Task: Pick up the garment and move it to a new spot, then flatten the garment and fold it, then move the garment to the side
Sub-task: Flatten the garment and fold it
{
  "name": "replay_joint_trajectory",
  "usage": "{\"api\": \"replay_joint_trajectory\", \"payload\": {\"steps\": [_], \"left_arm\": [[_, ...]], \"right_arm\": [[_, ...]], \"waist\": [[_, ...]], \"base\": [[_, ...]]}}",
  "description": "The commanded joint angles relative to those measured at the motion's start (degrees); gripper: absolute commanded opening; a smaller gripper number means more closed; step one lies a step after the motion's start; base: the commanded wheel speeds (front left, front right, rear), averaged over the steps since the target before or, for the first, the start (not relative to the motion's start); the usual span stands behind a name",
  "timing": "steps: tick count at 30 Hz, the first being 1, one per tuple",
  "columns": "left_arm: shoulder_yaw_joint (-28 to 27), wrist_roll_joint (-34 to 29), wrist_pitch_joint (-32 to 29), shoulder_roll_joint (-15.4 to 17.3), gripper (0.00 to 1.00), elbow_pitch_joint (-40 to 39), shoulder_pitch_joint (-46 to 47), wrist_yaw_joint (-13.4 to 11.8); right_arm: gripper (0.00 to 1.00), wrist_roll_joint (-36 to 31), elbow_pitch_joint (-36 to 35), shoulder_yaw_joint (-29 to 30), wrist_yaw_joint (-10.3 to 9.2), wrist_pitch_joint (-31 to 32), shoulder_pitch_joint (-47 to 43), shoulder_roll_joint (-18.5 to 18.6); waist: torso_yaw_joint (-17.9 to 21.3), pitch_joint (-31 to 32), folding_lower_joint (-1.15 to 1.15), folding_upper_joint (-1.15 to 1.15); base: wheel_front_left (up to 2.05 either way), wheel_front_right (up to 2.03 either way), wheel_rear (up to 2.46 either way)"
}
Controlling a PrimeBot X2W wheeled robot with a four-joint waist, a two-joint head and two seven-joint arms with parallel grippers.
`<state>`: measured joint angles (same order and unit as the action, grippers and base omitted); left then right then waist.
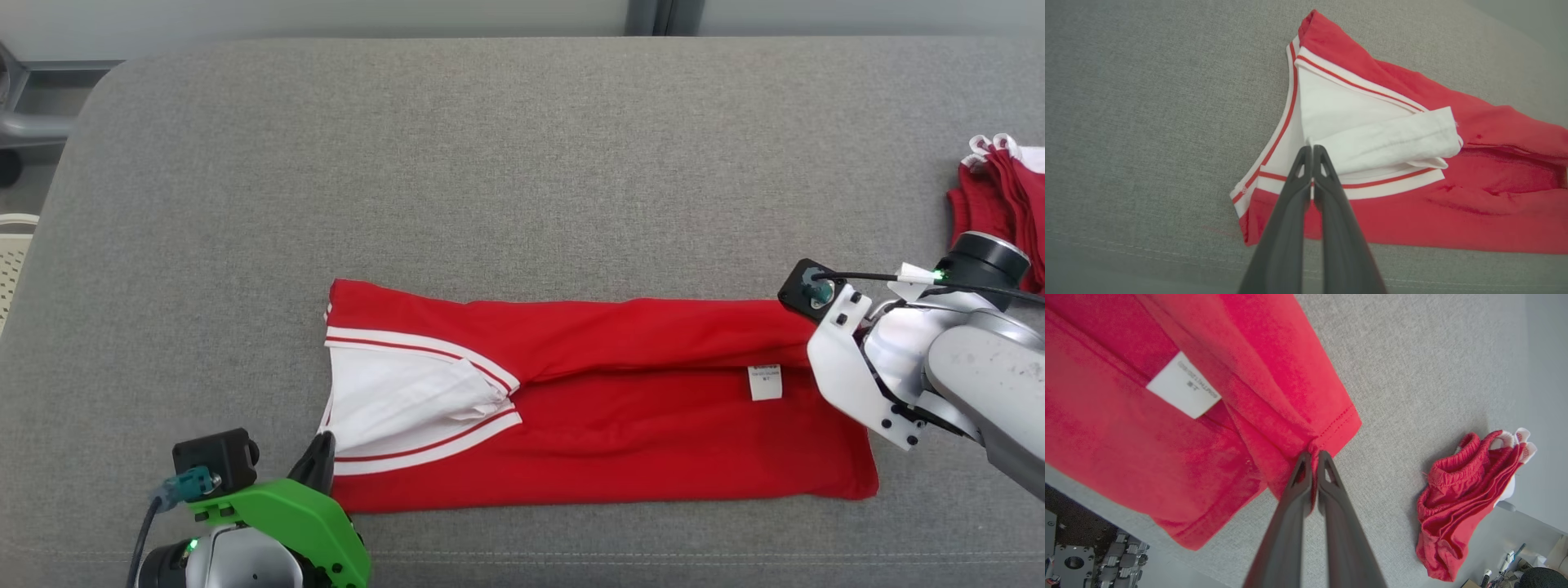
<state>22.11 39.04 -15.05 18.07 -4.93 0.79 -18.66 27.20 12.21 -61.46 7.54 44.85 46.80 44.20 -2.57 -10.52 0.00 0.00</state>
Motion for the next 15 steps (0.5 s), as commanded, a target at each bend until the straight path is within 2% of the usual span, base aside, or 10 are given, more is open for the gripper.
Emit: {"api": "replay_joint_trajectory", "payload": {"steps": [1, 2, 11, 12, 13, 15], "left_arm": [[0.06, -0.32, 0.1, -0.05, 0.0, 0.48, -0.76, -0.11], [0.36, -0.73, -0.06, 0.19, 0.0, 0.82, -0.93, -0.2], [1.9, -1.1, -0.81, 0.66, 0.0, 3.8, -1.71, 0.12], [1.98, -1.37, -0.77, 0.8, 0.16, 4.07, -1.67, 0.02], [2.33, -1.89, -0.73, 1.1, 1.0, 4.38, -1.7, -0.07], [2.69, -2.05, -0.89, 1.15, 1.0, 4.97, -2.23, -0.34]], "right_arm": [[0.91, 0.33, 0.63, -0.53, -0.1, -0.11, 0.83, 0.33], [1.0, 0.3, 1.83, 0.34, -0.12, -0.19, 1.19, 0.3], [1.0, 0.27, 4.12, 2.16, -0.1, -3.15, 0.83, -1.71], [1.0, 0.23, 4.4, 2.86, -0.09, -3.71, 0.28, -2.13], [1.0, 0.06, 4.61, 3.86, -0.09, -4.52, -0.15, -2.48], [1.0, -0.43, 4.93, 6.06, -0.1, -6.09, -1.35, -3.27]], "waist": [[-0.08, 0.13, 0.0, 0.0], [-0.08, 0.21, 0.0, 0.0], [-0.22, 1.66, 0.0, 0.0], [-0.21, 1.96, 0.0, 0.0], [-0.17, 2.25, 0.0, 0.0], [-0.11, 2.94, 0.0, 0.0]], "base": [[0.0, 0.0, 0.0], [0.0, 0.0, 0.0], [0.0, 0.0, 0.0], [0.0, 0.0, 0.0], [0.0, 0.0, 0.0], [0.0, 0.0, 0.0]]}}
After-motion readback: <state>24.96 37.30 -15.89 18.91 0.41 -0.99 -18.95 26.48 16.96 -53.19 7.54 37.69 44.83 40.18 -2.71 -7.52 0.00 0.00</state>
